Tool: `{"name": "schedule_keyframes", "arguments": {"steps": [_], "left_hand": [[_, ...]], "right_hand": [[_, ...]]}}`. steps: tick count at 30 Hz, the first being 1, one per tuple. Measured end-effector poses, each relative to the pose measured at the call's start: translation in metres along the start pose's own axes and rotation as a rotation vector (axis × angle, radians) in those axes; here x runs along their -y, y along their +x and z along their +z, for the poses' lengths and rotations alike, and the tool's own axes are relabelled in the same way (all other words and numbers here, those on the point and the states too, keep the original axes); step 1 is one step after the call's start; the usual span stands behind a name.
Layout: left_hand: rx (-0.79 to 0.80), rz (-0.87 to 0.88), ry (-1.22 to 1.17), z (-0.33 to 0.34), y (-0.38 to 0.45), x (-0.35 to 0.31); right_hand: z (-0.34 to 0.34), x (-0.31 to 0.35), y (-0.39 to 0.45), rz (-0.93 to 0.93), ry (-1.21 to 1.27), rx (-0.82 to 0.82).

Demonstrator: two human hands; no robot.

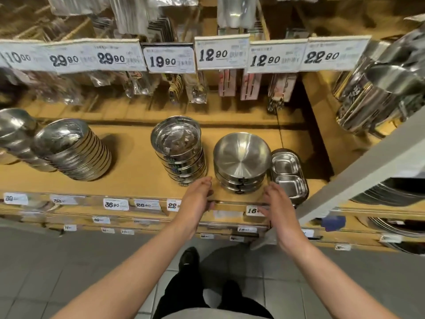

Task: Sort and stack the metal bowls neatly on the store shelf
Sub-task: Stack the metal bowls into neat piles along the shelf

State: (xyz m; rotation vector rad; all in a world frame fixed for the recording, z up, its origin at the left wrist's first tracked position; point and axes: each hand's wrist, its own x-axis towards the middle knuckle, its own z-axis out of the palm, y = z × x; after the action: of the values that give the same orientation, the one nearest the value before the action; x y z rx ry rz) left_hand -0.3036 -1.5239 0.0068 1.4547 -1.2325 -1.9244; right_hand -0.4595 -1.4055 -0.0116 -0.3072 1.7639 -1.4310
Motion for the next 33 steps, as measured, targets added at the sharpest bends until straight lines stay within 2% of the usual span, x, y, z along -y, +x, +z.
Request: {"name": "schedule_keyframes", "arguments": {"steps": [4,9,16,19,23,27,29,33], "left_hand": [[-0.048,0.008,-0.038,-0.004,0.002,0.005],[-0.188,-0.004,-0.120,-0.044,-0.001,0.015],[-0.309,0.082,-0.087,-0.092,0.030,-0.021],[-0.252,0.089,-0.091,-0.103,0.052,-0.036],[-0.045,0.112,-0.069,-0.111,0.073,-0.043],[0.127,0.101,-0.092,-0.116,0.088,-0.045],[0.176,0.078,-0.098,-0.117,0.095,-0.044],[0.236,0.072,-0.103,-0.127,0.102,-0.044]], "right_hand": [[0.004,-0.007,-0.002,0.025,0.013,0.064],[0.036,-0.025,-0.016,0.085,-0.004,0.227],[0.111,-0.002,0.008,0.000,-0.015,0.335],[0.139,0.001,0.022,-0.013,-0.016,0.285],[0.163,-0.002,0.034,-0.013,0.026,0.229],[0.177,-0.007,0.043,-0.115,0.059,0.143],[0.181,-0.007,0.047,-0.185,0.068,0.135],[0.190,-0.004,0.052,-0.157,0.130,0.093]]}}
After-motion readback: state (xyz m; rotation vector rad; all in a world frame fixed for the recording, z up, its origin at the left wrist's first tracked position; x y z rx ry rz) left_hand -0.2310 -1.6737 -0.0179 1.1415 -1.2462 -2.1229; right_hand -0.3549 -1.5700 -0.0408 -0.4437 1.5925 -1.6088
